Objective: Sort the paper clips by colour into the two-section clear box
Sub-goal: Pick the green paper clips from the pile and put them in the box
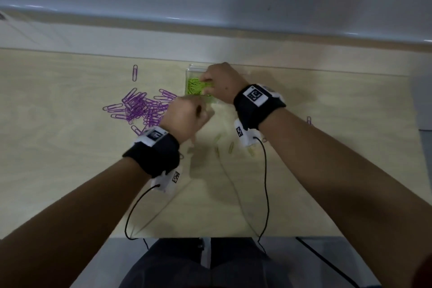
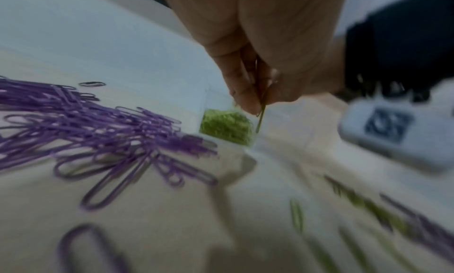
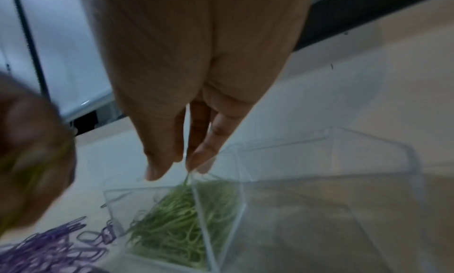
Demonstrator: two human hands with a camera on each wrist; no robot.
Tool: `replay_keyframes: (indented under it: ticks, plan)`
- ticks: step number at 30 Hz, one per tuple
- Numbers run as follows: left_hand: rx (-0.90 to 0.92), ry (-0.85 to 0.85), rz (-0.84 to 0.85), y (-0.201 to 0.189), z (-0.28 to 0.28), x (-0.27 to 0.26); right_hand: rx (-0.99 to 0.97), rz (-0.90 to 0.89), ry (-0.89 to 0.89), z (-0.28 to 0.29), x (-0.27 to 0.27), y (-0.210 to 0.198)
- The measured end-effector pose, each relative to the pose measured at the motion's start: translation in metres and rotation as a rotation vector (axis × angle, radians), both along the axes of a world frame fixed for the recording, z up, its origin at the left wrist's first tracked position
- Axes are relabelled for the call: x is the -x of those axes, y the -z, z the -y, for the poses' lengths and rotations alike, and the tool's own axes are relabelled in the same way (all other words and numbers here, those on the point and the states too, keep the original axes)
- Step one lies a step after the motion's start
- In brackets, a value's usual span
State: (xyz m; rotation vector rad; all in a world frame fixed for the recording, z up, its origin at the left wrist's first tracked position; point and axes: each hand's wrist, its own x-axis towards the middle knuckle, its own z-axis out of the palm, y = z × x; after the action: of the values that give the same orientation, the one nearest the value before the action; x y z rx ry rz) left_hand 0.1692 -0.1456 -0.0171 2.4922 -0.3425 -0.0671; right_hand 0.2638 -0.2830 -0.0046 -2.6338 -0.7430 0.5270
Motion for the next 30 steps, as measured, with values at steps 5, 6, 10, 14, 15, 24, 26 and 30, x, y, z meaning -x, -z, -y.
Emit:
replay_keyframes:
  ticks: [5,6,10,14,15,24,26,30]
  plan:
    - [0.117,-0.188,0.079,-0.017,-0.009,-0.045,-0.352,0.155,0.282,0.07,0.031,-0.004]
    - [0.07,-0.186,0.065,-0.016,-0.007,-0.054,-0.357,0.148,0.358,0.092,0.042,-0.004]
    - [-0.16,-0.149,0.028,-0.006,0.004,-0.066,-0.208,0.038,0.595,0.173,0.089,0.014]
    - [-0.049,0.034,0.266,-0.004,0.049,-0.046,-0.078,-0.005,0.652,0.2,0.132,0.043]
    - [-0.02,0.164,0.281,-0.001,0.069,-0.039,-0.068,0.006,0.65,0.198,0.14,0.05]
    - [-0.334,0.492,-0.174,0.04,0.156,-0.034,-0.123,0.106,0.735,0.179,0.186,0.076]
    - [-0.279,0.474,-0.169,0.046,0.15,-0.032,-0.139,0.111,0.714,0.18,0.193,0.076]
    - [-0.111,0.328,-0.301,0.051,0.133,-0.024,-0.181,0.105,0.665,0.183,0.198,0.07]
